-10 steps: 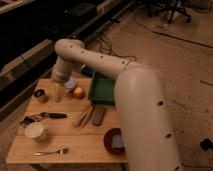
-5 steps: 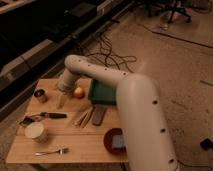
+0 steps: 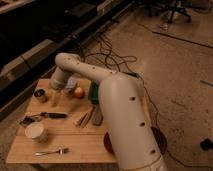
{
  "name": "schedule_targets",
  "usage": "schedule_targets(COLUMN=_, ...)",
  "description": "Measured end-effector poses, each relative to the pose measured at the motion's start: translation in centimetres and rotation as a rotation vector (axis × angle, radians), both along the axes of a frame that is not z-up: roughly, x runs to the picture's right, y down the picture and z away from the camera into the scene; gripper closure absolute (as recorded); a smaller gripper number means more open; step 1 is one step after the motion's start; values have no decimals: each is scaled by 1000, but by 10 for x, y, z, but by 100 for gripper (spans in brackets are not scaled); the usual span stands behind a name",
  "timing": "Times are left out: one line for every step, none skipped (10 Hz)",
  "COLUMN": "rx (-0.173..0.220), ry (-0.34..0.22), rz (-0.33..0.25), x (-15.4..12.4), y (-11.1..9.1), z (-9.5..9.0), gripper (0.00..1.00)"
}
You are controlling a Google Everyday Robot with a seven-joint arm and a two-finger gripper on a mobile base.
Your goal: Place brush in tray
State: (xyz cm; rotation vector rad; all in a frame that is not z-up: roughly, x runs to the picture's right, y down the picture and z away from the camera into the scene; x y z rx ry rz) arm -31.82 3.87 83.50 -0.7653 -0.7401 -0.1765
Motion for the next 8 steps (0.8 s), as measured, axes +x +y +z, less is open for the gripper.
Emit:
schedule_targets(rx=-7, ry=-14, rz=-14, x=-5, y=6, z=-1, gripper=20)
schedule_targets(rx=-9, ry=-32, rz=-32, x=-15, y=15, z=-7, gripper=20)
schedule_targets(rx=-8, ry=-46, rz=-44, x=-23, y=21, z=-12, gripper=20)
schedule_targets(rx=-7, ry=-61, rz=-62, x=-31, y=27, z=-19, gripper=20)
schedule_targets(rx=-6, ry=-72, rz=-82, x=-38, y=32, z=-24, gripper=20)
schedule_targets(rx=-8, ry=-79, rz=-106, x=-46, y=39, z=-28, gripper=20)
schedule_targets(rx=-14, ry=-83, rz=-129, x=-54, y=48, z=-29, gripper=20)
schedule_targets(rx=-20, ry=-79, rz=-145, x=-55, y=55, z=-25, gripper=20)
